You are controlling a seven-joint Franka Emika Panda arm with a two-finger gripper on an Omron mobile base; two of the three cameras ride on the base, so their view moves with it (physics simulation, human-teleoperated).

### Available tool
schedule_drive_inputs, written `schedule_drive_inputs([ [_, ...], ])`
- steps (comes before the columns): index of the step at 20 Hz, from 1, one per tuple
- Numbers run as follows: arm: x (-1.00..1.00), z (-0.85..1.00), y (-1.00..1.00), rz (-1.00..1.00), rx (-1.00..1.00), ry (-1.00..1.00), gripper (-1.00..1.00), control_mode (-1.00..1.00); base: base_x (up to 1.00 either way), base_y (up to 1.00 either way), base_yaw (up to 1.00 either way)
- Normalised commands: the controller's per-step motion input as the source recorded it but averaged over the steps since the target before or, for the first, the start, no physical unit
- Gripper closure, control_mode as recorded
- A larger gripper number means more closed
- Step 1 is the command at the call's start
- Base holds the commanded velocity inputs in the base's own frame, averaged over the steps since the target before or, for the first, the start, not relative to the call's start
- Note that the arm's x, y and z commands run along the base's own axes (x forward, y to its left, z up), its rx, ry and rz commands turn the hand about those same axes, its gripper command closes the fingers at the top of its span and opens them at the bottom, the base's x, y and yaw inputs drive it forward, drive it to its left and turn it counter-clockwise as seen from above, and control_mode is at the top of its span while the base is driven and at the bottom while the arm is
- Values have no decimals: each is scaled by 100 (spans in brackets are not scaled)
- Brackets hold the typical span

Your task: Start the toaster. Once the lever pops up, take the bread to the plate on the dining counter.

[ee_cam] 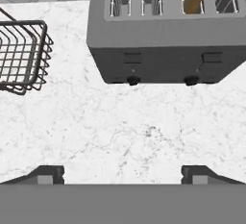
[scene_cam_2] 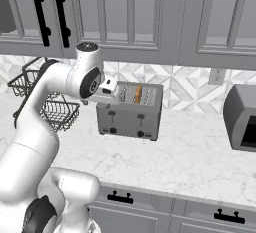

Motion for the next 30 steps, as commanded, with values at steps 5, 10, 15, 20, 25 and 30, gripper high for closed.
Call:
schedule_drive_inputs([
  [5,4,-35,-100,6,2,-12,-100,-100,0,0,0],
  [10,63,-34,-67,1,0,-13,-100,-100,0,0,0],
  [15,71,-23,-40,0,0,-11,-100,-100,0,0,0],
  [20,54,-2,-19,0,2,0,-100,-100,0,0,0],
  [25,42,0,-4,0,4,1,-100,-100,0,0,0],
  [30,0,-26,-4,0,2,0,-100,-100,0,0,0],
])
